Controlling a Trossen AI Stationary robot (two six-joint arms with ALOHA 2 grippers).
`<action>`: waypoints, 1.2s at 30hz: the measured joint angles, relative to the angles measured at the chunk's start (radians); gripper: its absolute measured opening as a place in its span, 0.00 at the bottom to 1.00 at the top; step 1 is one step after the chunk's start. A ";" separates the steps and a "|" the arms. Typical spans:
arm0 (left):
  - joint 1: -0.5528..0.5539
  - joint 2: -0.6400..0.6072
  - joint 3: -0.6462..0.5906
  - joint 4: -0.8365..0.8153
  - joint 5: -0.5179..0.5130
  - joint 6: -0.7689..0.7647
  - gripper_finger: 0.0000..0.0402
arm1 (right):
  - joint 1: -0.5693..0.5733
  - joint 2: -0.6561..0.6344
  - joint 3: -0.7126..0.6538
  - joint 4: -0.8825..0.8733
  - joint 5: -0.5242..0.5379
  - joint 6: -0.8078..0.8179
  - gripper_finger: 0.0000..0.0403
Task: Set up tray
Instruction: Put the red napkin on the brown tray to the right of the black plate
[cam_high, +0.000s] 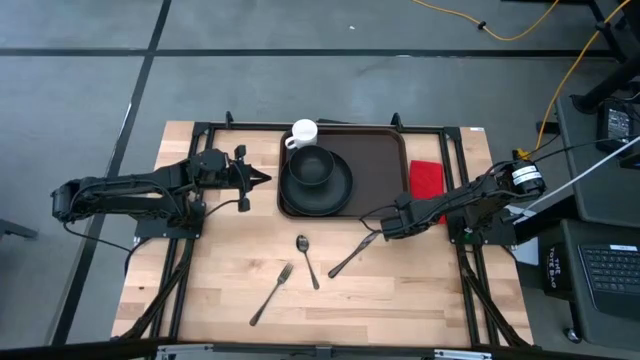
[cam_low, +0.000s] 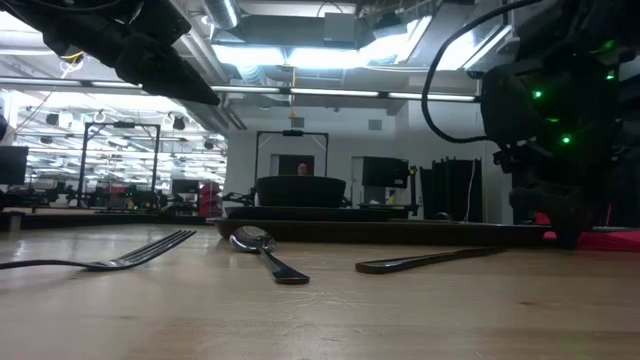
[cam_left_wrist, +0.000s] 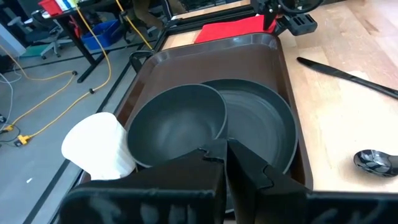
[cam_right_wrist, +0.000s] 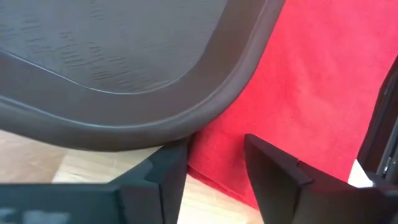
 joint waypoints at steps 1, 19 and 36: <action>0.000 0.000 0.000 0.000 0.000 0.000 0.01 | 0.000 0.000 0.000 0.001 -0.003 0.001 0.39; -0.001 0.000 0.000 0.000 0.001 -0.001 0.01 | -0.001 0.002 -0.002 0.001 -0.061 0.080 0.04; -0.001 0.000 0.000 0.000 0.001 -0.001 0.01 | 0.000 0.005 0.143 -0.234 -0.112 0.110 0.04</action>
